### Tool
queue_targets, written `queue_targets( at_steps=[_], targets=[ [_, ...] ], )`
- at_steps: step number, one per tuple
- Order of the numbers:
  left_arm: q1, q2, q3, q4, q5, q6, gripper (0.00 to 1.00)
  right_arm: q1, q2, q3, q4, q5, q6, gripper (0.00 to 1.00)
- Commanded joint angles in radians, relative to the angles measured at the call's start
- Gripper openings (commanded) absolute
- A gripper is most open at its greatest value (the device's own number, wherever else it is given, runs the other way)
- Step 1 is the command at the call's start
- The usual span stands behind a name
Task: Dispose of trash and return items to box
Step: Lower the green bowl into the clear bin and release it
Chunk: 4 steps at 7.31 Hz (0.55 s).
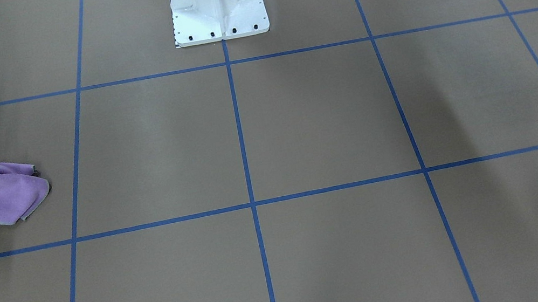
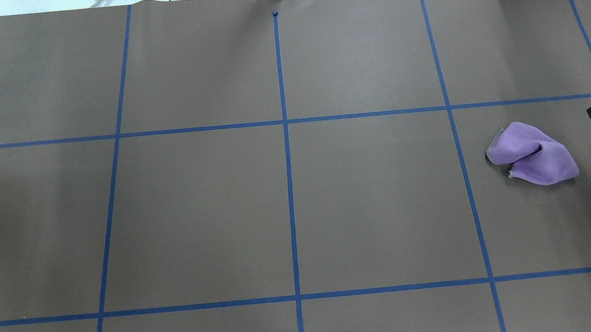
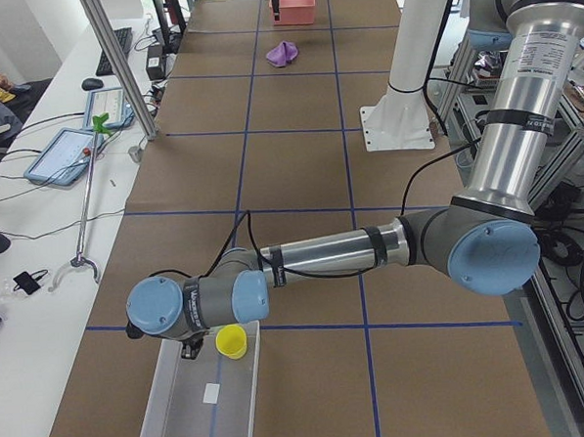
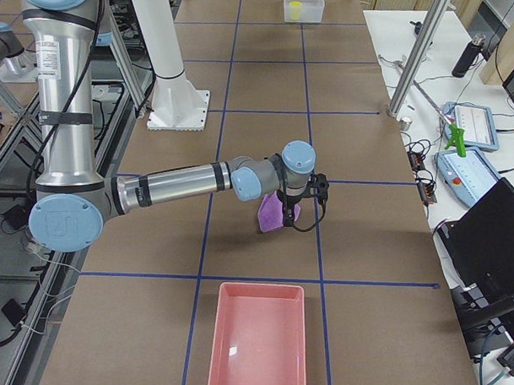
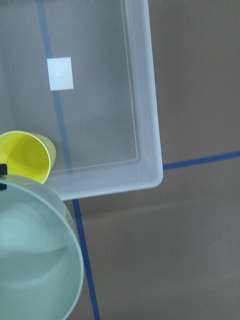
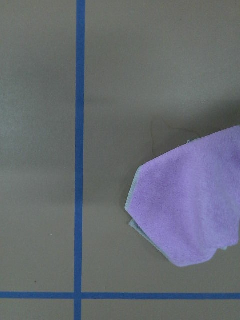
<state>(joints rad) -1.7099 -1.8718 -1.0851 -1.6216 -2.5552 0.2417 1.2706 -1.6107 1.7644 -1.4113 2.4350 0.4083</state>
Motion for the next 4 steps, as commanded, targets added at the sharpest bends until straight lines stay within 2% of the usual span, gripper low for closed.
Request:
queue_targets(
  at_steps=[1,2,3,4],
  targets=[
    [-0.017,-0.03,0.155,-0.162,0.048,-0.406,0.0,-0.001,0.0,-0.003,0.0,-0.001,-0.002,1.0],
    [0.002,-0.038,0.224,-0.378,0.166,-0.638,0.0,-0.001,0.0,-0.006,0.0,-0.001,-0.002,1.0],
    [0.039,-0.052,0.281,-0.509,0.303,-0.738,0.0,-0.004,0.0,-0.02,0.035,-0.001,0.001,1.0],
    [0.052,-0.05,0.289,-0.517,0.306,-0.742,0.0,-0.007,0.0,-0.042,0.069,0.001,0.003,1.0]
  ],
)
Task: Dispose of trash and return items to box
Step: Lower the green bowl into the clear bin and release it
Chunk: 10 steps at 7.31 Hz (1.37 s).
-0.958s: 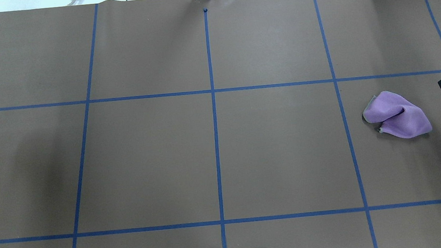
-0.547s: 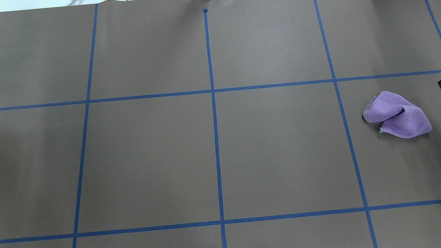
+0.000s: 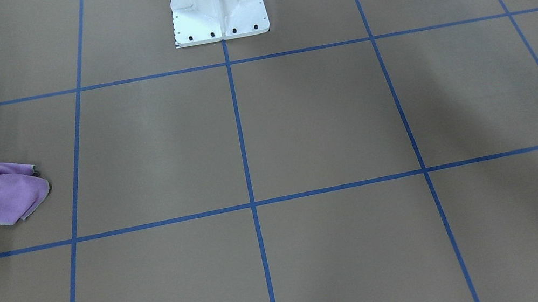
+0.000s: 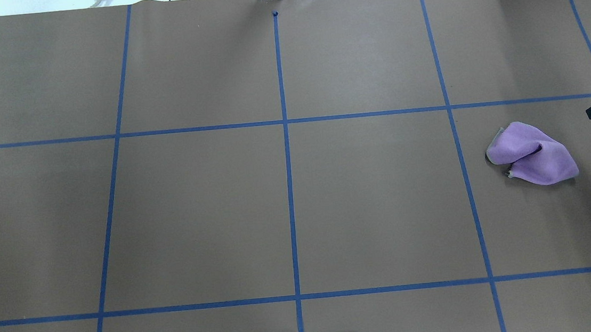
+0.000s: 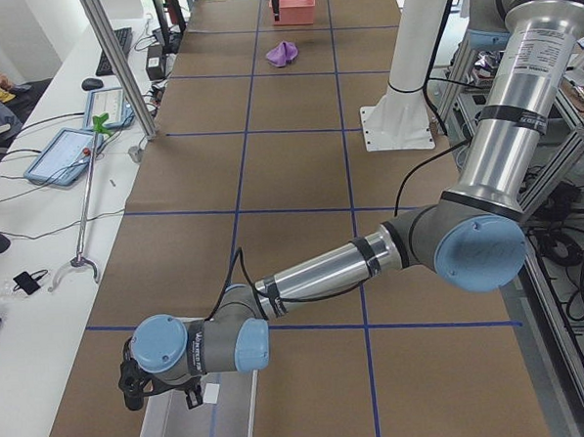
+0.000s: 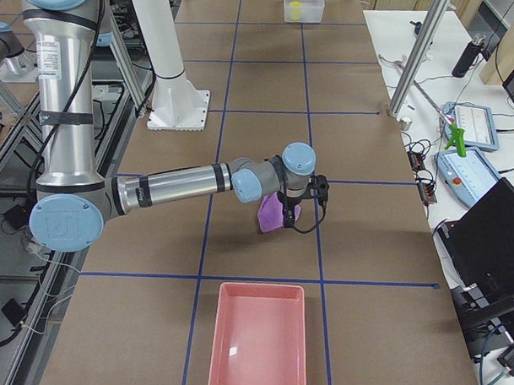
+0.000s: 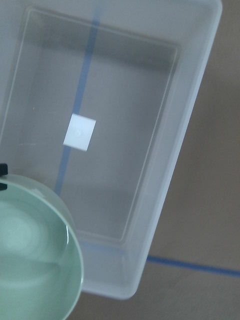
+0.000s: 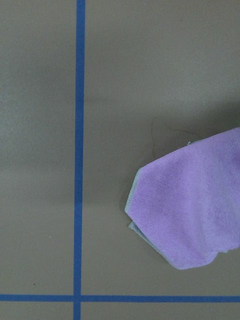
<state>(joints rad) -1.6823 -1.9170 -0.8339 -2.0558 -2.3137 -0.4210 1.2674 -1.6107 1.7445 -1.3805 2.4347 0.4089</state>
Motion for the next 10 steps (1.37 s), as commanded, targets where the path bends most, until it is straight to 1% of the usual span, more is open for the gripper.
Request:
queue_targets(
  at_steps=[1,2,3,5,7,8,10],
  targets=[
    [0.027,0.004,0.05,-0.086,0.056,-0.081,0.0,-0.006,0.0,-0.023,0.04,0.001,0.002,1.0],
    [0.05,0.009,0.053,-0.084,-0.007,-0.082,0.0,-0.005,0.0,-0.025,0.041,0.001,0.002,1.0],
    [0.061,0.012,0.059,-0.084,-0.018,-0.082,0.0,-0.006,0.0,-0.025,0.041,0.001,0.002,1.0],
    [0.087,0.012,0.061,-0.086,-0.018,-0.081,0.0,-0.008,0.002,-0.025,0.046,0.001,0.002,1.0],
    [0.087,0.018,0.065,-0.086,-0.016,-0.081,0.0,-0.008,0.0,-0.026,0.046,0.0,0.002,1.0],
    [0.087,0.018,0.065,-0.086,-0.015,-0.081,0.02,-0.009,0.002,-0.029,0.046,0.001,0.002,1.0],
    [0.087,0.019,0.073,-0.112,-0.015,-0.079,0.67,-0.01,0.002,-0.031,0.046,0.0,0.002,1.0]
  ],
)
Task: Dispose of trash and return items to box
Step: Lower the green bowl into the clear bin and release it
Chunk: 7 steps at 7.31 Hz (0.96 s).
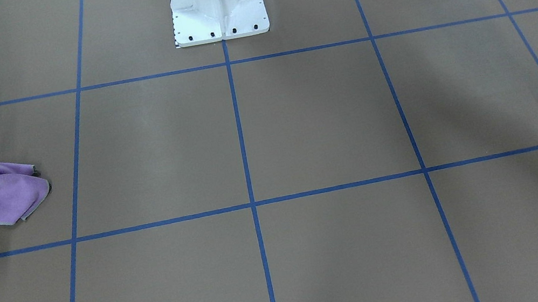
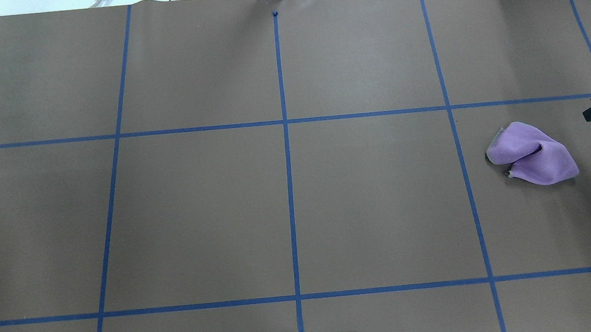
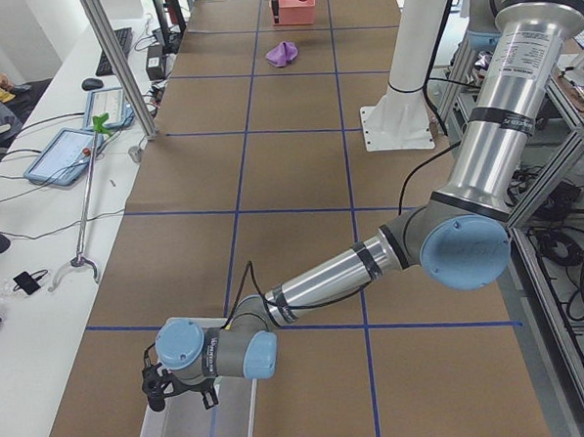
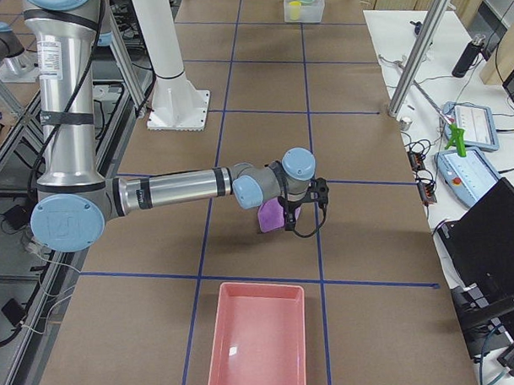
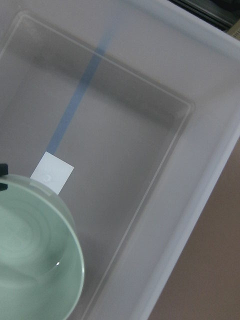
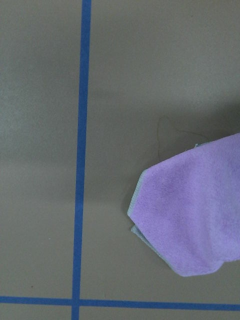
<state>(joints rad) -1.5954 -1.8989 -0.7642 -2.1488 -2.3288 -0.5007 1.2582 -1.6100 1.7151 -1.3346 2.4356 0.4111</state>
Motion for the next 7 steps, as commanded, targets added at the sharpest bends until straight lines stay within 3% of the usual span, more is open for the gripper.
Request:
queue_targets(
  at_steps=[1,2,3,6,7],
  targets=[
    [0.0,0.003,-0.001,-0.02,-0.001,-0.001,0.8,0.0,0.002,-0.002,0.0,0.0,0.0,1.0],
    [0.0,0.007,-0.009,-0.02,-0.001,-0.001,0.97,0.0,0.002,0.0,0.0,0.0,0.0,1.0],
    [0.0,0.009,-0.03,-0.022,-0.001,-0.001,0.97,0.0,0.002,0.0,0.002,0.0,0.0,1.0],
    [-0.001,0.178,-0.461,-0.01,-0.003,0.005,0.97,0.001,-0.001,0.029,0.002,0.0,0.017,1.0],
    [0.002,0.217,-0.586,0.027,-0.07,-0.008,0.97,-0.005,-0.001,0.059,0.005,-0.003,0.078,1.0]
  ],
)
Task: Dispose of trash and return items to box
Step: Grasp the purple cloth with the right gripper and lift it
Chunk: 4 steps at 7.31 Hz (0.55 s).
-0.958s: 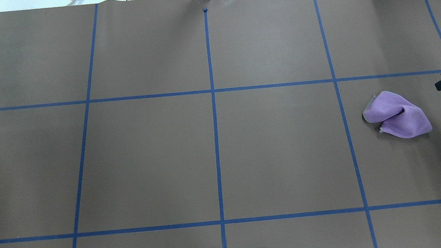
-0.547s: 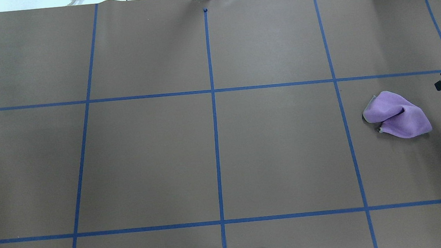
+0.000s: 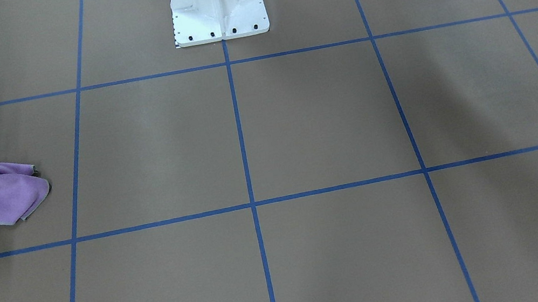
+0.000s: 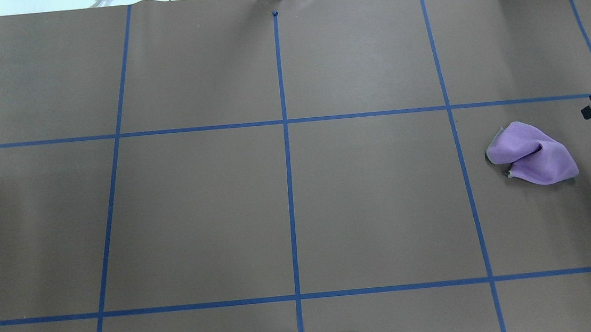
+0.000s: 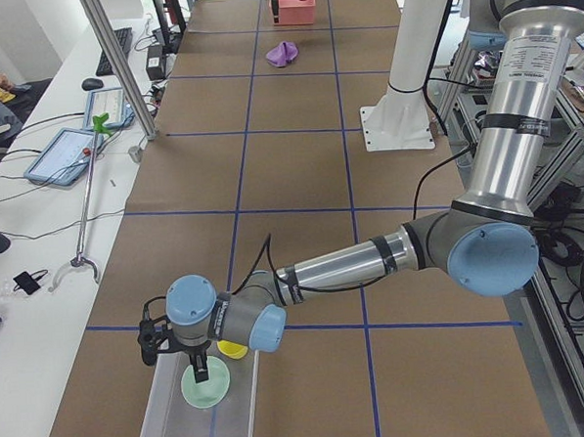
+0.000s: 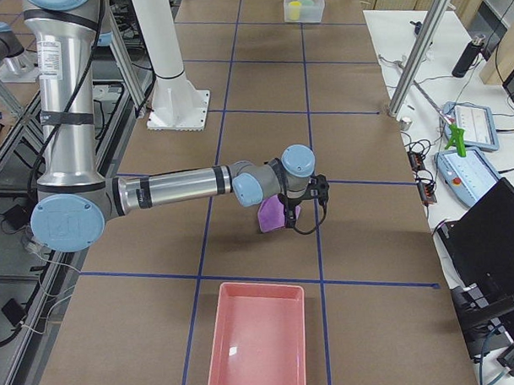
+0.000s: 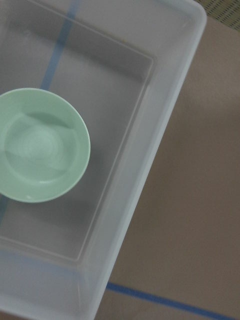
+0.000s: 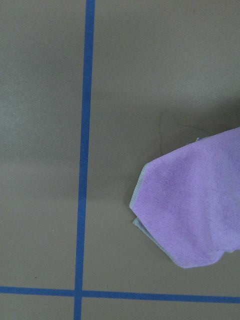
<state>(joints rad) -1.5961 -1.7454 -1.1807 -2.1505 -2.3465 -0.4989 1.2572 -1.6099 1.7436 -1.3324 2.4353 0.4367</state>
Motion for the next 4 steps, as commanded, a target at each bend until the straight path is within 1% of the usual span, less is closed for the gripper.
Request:
queue_targets(
  at_steps=[1,2,3,4],
  targets=[
    [0.013,0.063,-0.266,0.14,-0.139,-0.019,0.97,-0.03,-0.001,0.055,0.022,-0.009,0.127,1.0],
    [0.059,0.072,-0.358,0.212,-0.125,-0.021,0.97,-0.048,-0.005,0.059,0.083,-0.01,0.19,1.0],
    [0.089,0.082,-0.431,0.272,-0.1,-0.023,0.97,-0.094,-0.011,0.057,0.12,-0.036,0.241,1.0],
    [0.144,0.09,-0.518,0.321,-0.093,-0.096,0.97,-0.148,-0.012,0.059,0.171,-0.07,0.323,1.0]
  ],
)
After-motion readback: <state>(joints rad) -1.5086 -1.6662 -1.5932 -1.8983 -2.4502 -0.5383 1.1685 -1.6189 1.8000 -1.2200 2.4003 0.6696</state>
